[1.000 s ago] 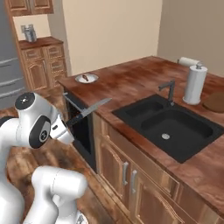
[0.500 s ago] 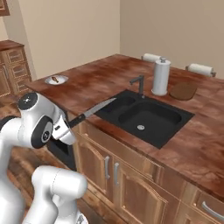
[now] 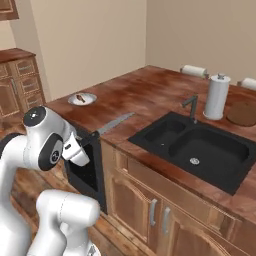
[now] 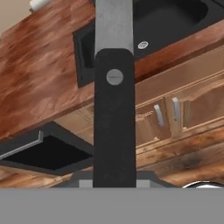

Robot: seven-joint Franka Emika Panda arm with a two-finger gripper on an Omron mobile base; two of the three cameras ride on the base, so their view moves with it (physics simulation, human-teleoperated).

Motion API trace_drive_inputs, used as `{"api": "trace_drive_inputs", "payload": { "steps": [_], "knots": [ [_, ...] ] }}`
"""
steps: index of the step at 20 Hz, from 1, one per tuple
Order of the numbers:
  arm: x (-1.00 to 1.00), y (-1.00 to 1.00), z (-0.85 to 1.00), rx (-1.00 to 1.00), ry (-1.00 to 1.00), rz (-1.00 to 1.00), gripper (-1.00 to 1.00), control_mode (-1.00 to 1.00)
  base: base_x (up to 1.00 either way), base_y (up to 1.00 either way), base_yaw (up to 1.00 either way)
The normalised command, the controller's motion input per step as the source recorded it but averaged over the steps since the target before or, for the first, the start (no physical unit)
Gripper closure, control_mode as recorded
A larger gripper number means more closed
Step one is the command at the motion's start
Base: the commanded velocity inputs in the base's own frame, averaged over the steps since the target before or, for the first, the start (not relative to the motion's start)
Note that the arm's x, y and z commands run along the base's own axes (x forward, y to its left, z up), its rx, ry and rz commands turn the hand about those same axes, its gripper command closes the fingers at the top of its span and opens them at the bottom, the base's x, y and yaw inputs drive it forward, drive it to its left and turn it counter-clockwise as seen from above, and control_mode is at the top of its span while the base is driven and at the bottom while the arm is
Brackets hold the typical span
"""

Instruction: Pick up the knife from the drawer and place it on the cutting board. Then place the meat from the plate to the cutting board.

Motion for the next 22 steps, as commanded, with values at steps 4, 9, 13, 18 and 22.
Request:
{"api": "trace_drive_inputs", "payload": {
  "steps": [4, 9, 13, 18, 22],
  "knots": [
    [0.0, 0.0, 0.0, 0.0, 0.0, 0.0, 1.0, 1.0, 0.49, 1.0, -0.04],
    [0.0, 0.0, 0.0, 0.0, 0.0, 0.0, 1.0, 1.0, 0.36, 1.0, -0.03],
    [0.0, 0.0, 0.0, 0.0, 0.0, 0.0, 1.0, 1.0, 0.31, 1.0, -0.02],
    [0.0, 0.0, 0.0, 0.0, 0.0, 0.0, 1.0, 1.0, 0.31, 1.0, -0.02],
    [0.0, 0.0, 0.0, 0.0, 0.0, 0.0, 1.0, 1.0, 0.34, 1.0, -0.02]
  ]
}}
